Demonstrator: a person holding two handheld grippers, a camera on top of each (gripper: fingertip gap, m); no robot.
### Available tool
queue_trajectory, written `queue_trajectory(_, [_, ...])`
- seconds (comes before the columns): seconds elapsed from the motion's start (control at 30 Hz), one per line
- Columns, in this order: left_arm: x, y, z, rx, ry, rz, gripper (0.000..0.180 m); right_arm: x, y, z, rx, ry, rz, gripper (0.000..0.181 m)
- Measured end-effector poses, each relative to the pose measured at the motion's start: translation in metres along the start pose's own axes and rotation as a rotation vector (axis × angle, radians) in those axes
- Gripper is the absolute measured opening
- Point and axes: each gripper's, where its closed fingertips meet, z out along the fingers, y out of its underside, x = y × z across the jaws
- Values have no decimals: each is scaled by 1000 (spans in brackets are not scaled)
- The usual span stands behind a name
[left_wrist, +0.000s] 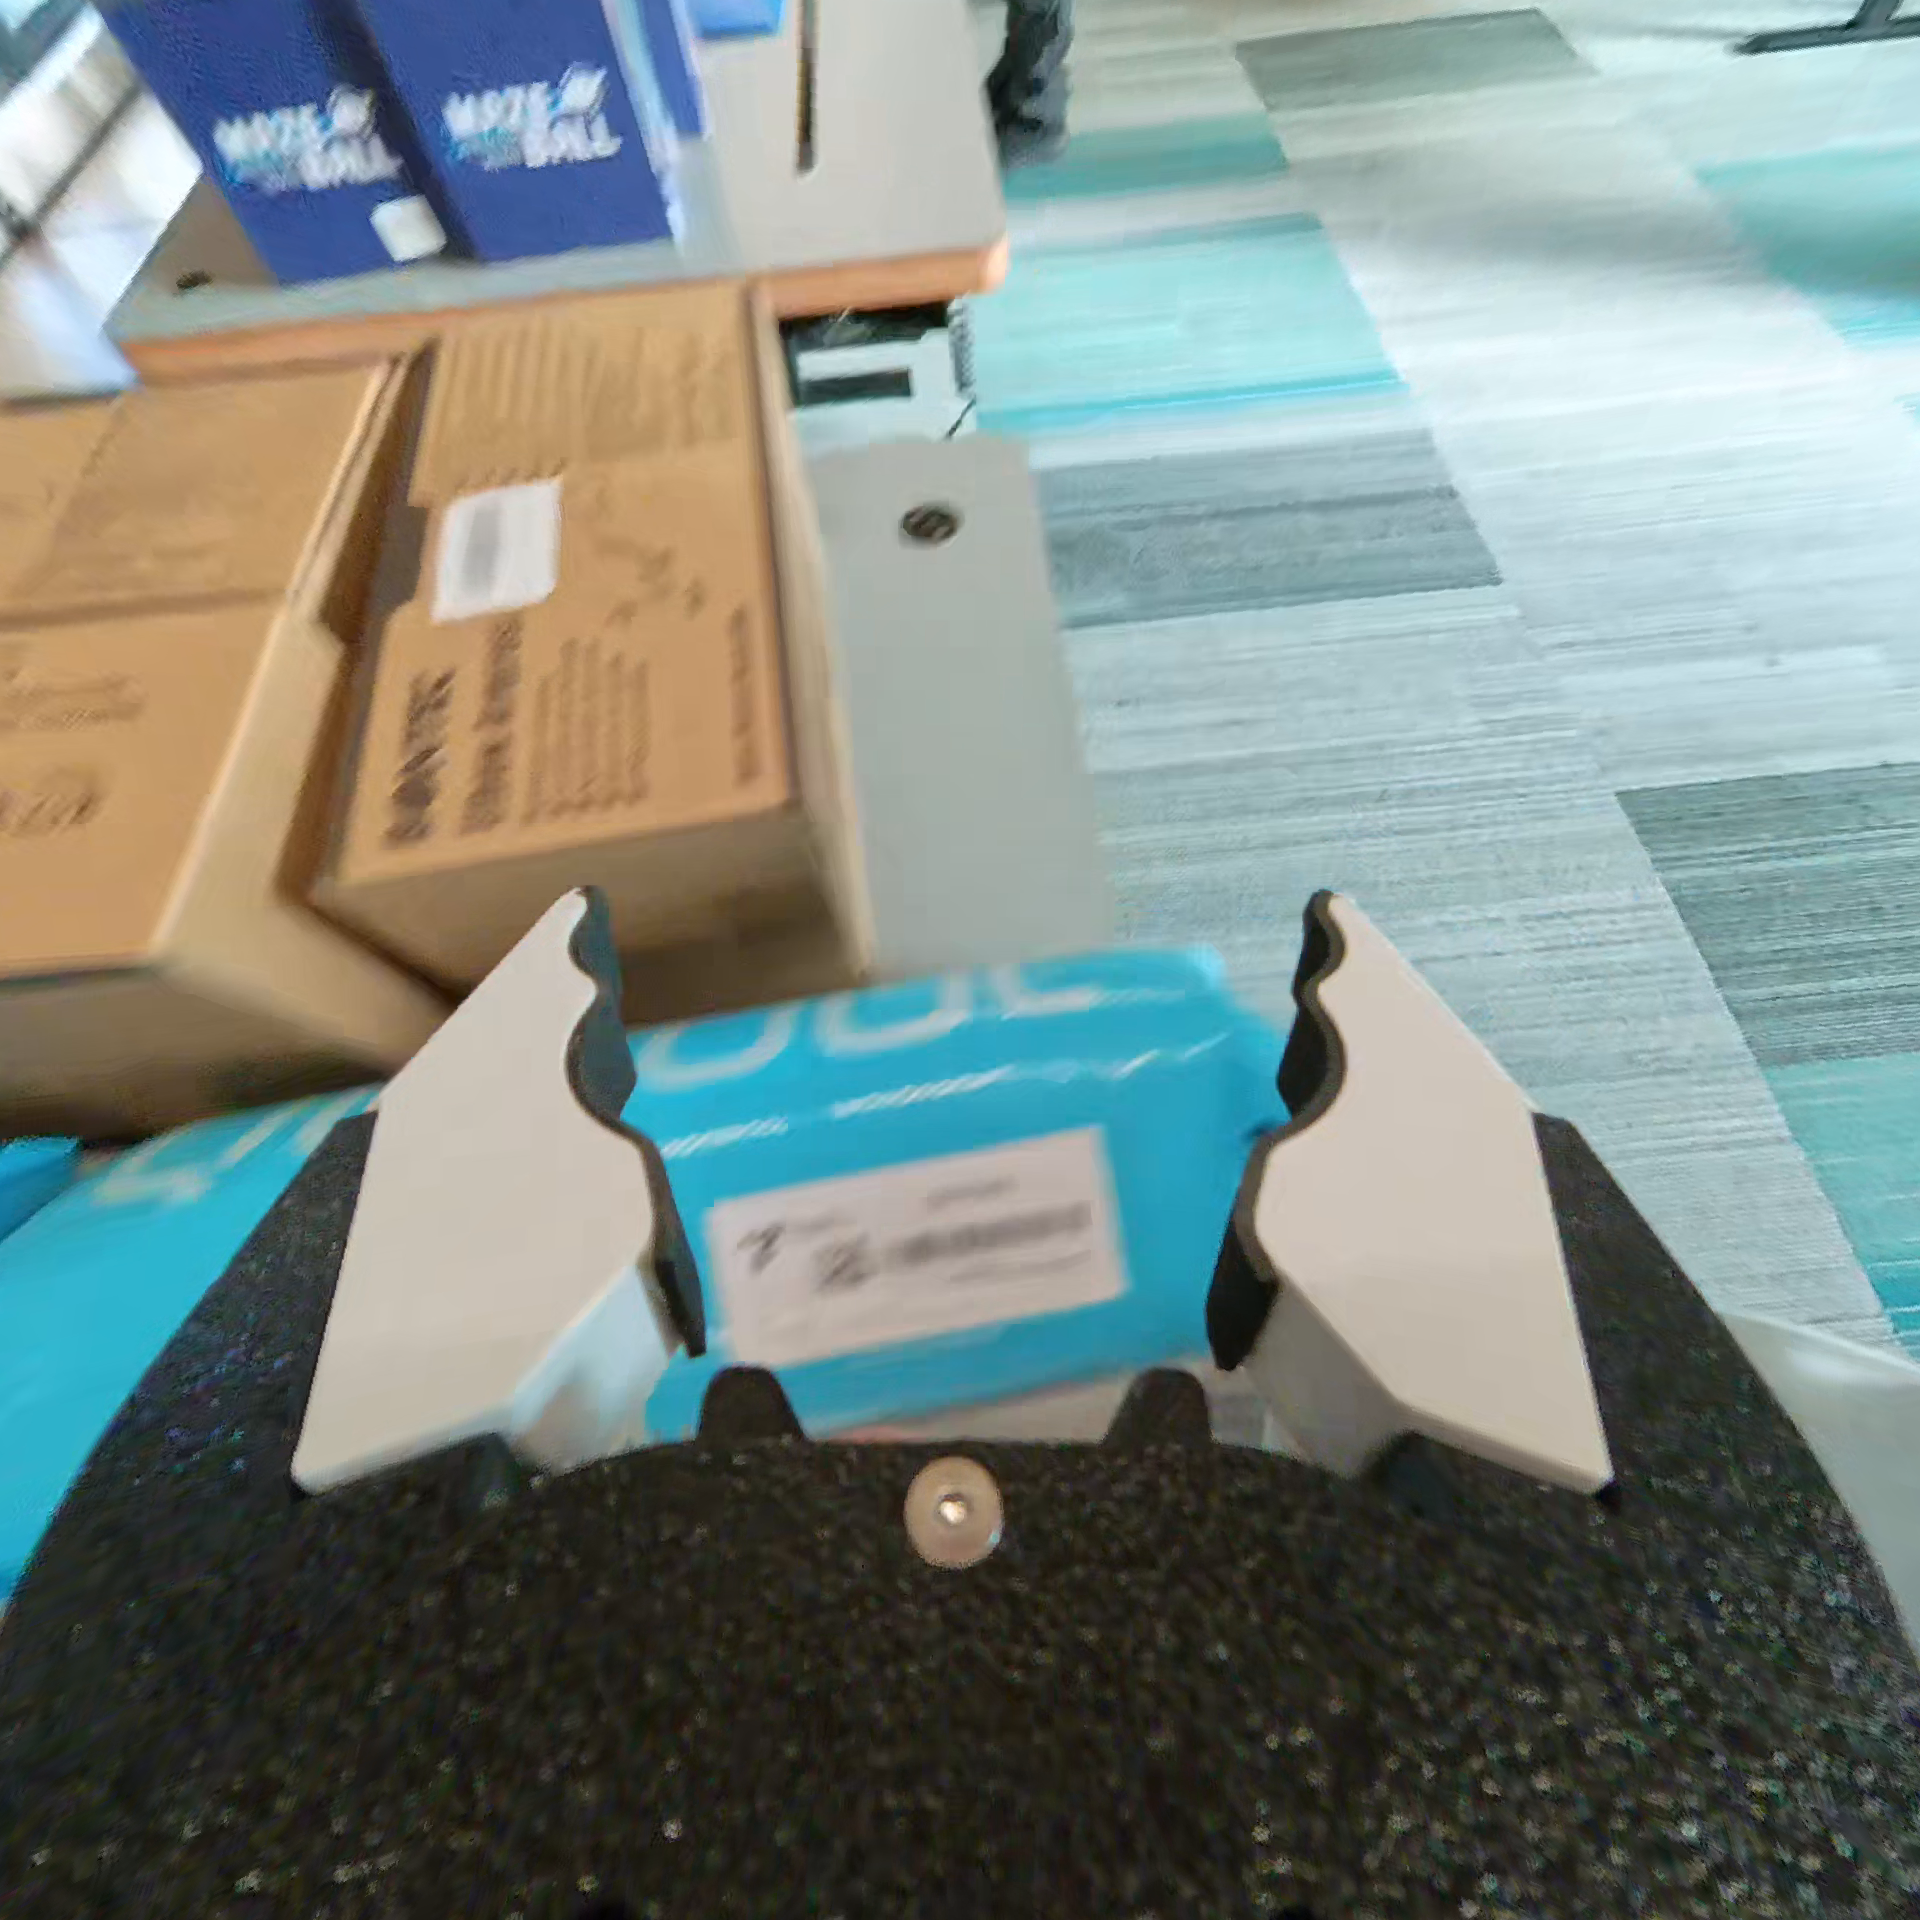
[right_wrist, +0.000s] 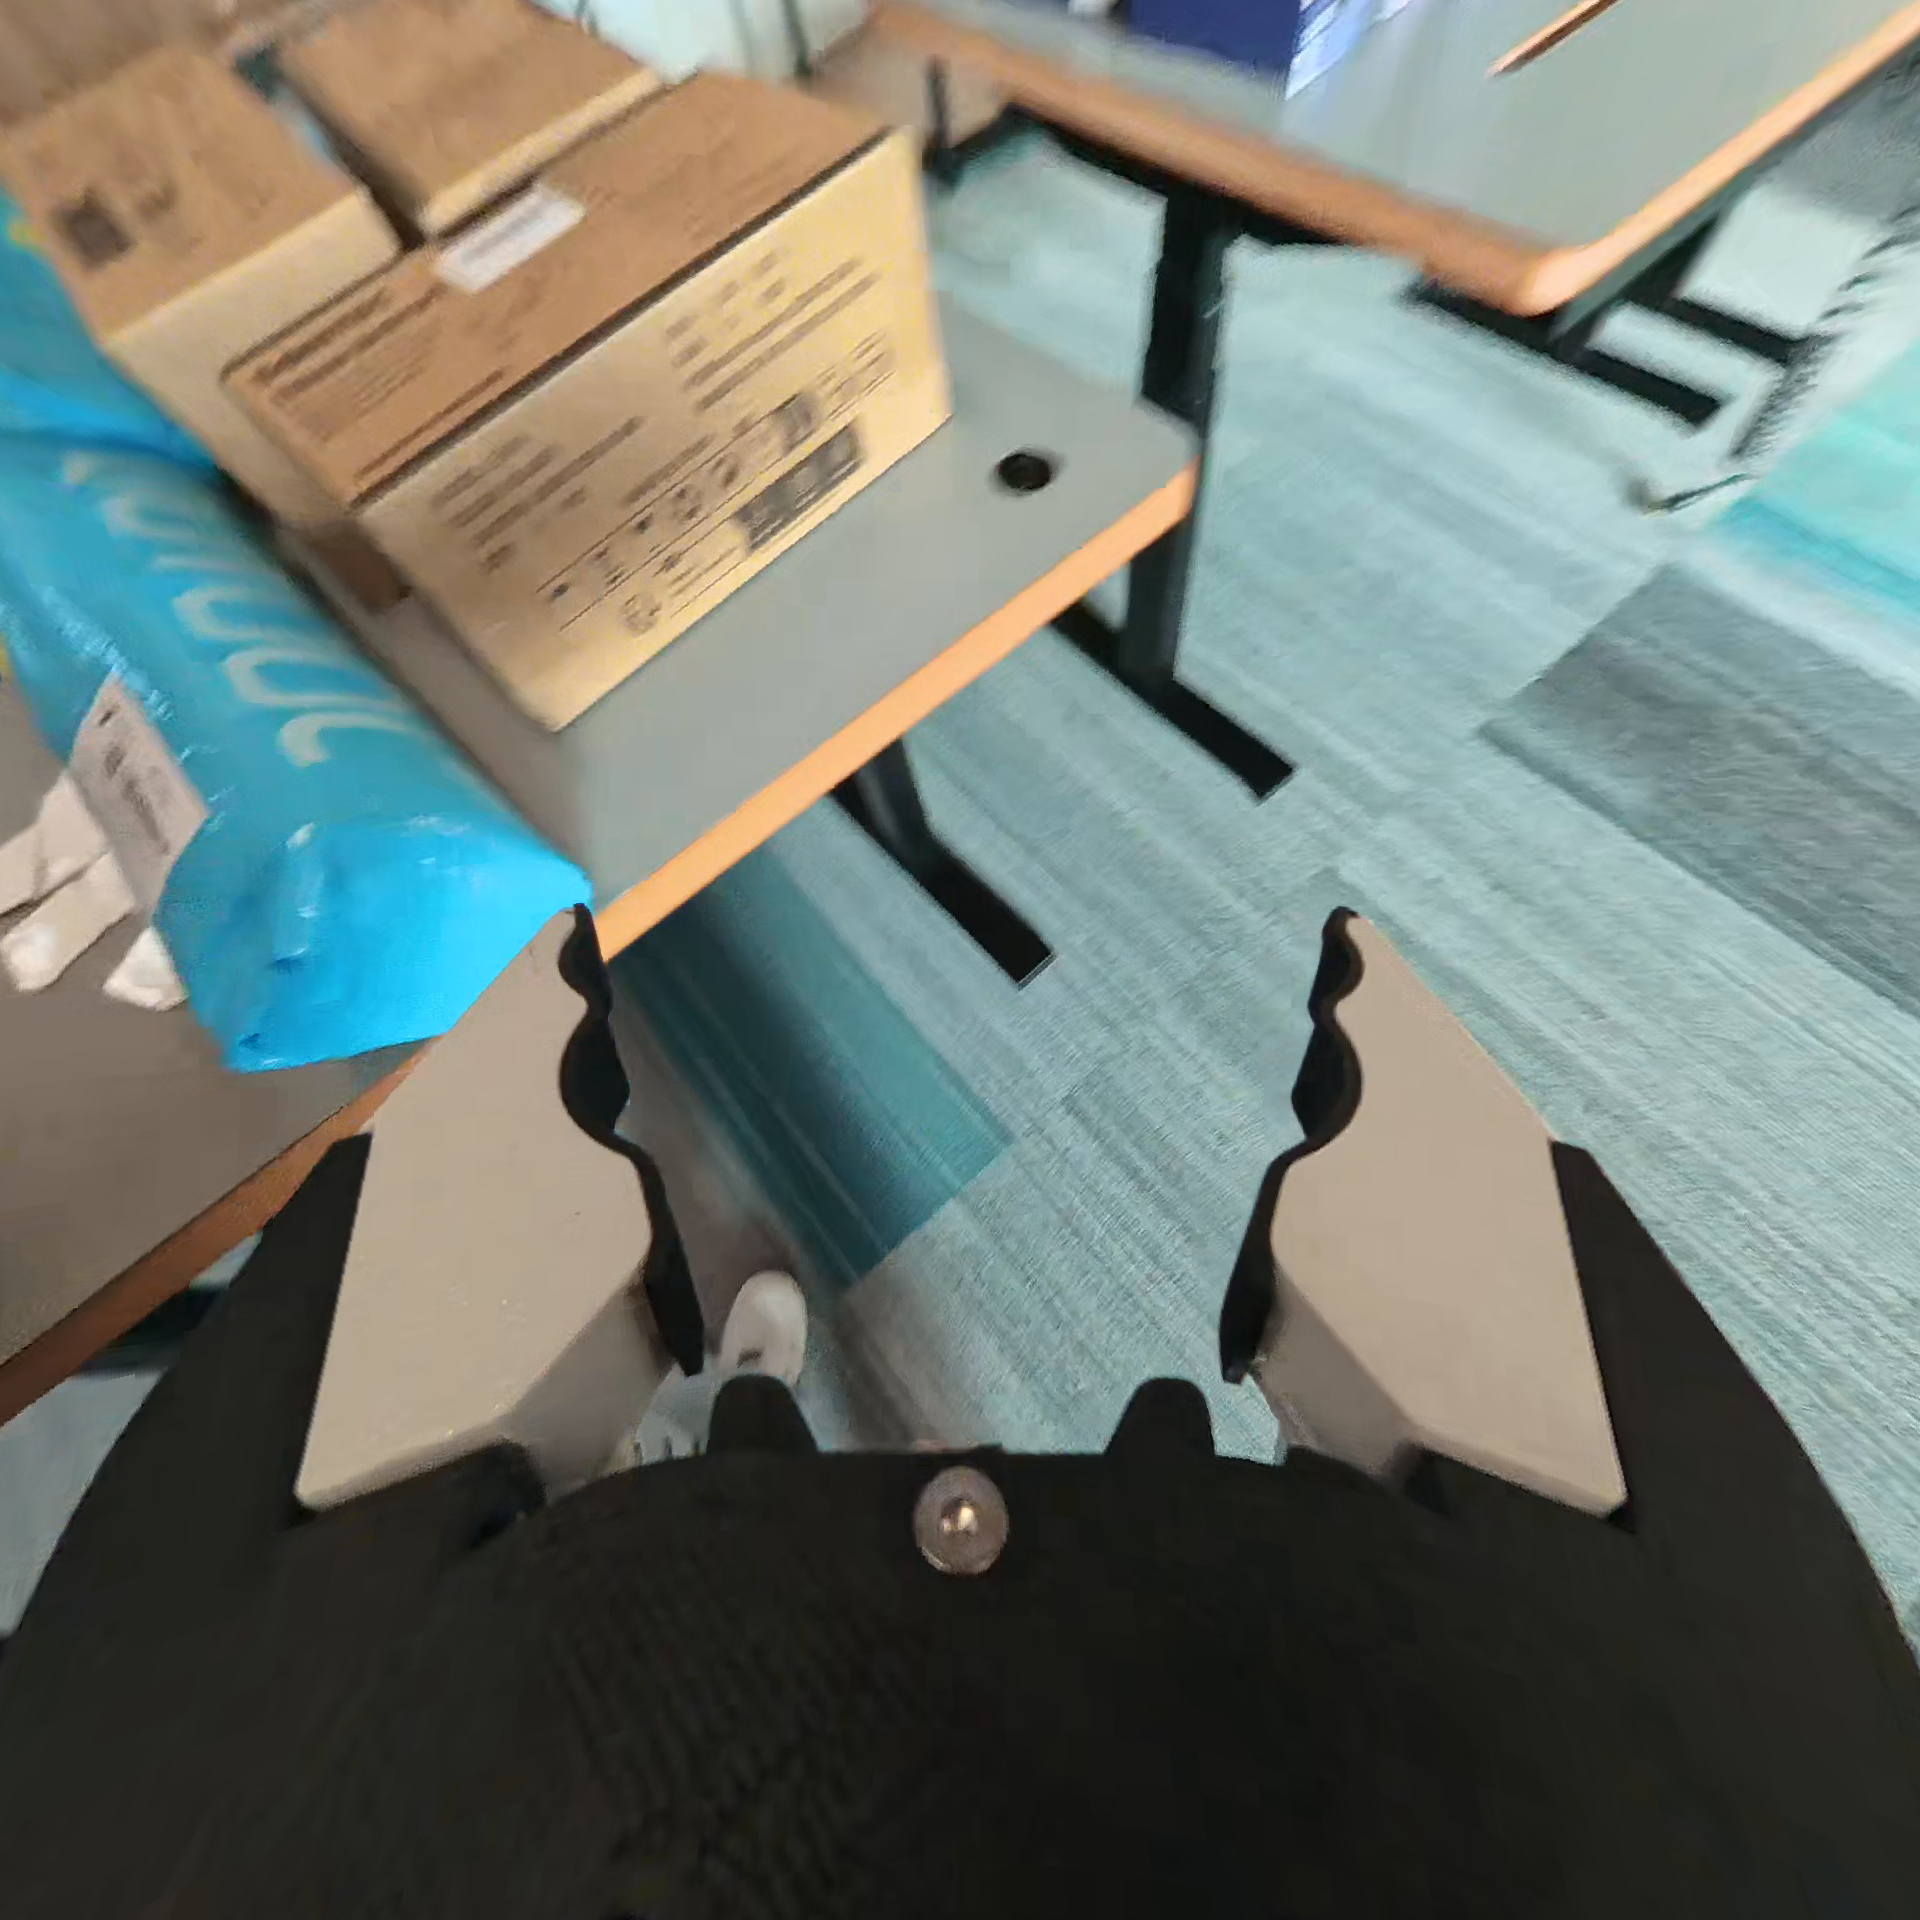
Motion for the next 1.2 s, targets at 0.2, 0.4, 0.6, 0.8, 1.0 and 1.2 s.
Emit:
queue_trajectory(0.2, [151,-81,47,70,96,65,125,136,12,-119,149,178,-7,130])
queue_trajectory(0.4, [370,-159,112,163,287,137,123,274,58,-259,206,356,39,128])
queue_trajectory(0.6, [597,-235,171,213,593,260,122,402,112,-415,243,692,69,117])
queue_trajectory(0.8, [796,-277,242,207,816,410,118,534,191,-544,238,968,219,110])
queue_trajectory(1.0, [999,-331,337,245,965,445,92,688,272,-688,152,1197,305,91])
queue_trajectory(1.2, [1208,-416,408,243,1137,442,68,811,339,-837,191,1362,491,62])
